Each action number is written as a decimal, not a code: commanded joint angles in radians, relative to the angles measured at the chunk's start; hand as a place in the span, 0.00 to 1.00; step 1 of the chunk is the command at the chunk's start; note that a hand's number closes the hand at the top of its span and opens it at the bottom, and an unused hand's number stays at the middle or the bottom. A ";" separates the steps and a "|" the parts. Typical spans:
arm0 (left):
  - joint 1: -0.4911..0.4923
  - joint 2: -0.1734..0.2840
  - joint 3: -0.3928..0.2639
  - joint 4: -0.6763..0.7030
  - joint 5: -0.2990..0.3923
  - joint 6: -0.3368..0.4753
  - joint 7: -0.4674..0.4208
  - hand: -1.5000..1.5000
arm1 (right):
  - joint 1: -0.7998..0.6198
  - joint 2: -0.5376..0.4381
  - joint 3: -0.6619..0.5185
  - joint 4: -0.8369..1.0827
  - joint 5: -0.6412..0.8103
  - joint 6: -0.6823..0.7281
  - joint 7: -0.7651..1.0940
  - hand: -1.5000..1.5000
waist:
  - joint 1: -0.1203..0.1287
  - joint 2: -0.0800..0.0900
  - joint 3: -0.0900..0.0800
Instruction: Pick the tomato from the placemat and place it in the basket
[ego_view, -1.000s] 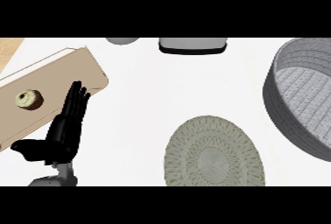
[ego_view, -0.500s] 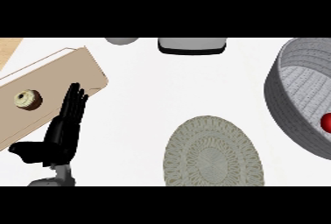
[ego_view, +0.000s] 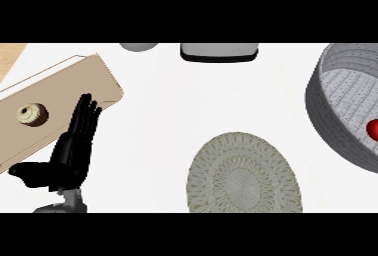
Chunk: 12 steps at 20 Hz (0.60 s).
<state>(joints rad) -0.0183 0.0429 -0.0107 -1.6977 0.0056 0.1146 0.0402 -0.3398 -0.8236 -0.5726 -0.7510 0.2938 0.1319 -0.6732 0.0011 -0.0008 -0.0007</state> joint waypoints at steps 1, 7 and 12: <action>-0.039 -0.008 0.027 0.115 0.019 -0.016 -0.080 0.50 | 0.025 -0.064 -0.063 0.084 -0.032 0.002 -0.046 0.00 | -0.003 0.003 0.001; 0.002 -0.007 0.001 -0.002 -0.001 0.000 -0.017 0.50 | -0.033 -0.211 -0.175 0.256 -0.151 0.166 0.004 0.00 | 0.007 0.004 0.003; -0.010 0.005 0.000 -0.016 0.002 -0.006 0.045 0.50 | -0.029 -0.346 -0.180 0.399 -0.144 0.282 -0.098 0.00 | 0.016 0.007 0.004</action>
<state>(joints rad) -0.0448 0.0537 0.0028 -1.6950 0.0141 0.1055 0.0621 -0.3618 -1.0742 -0.7369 -0.4559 0.1590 0.3289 -0.7179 0.0095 0.0036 0.0024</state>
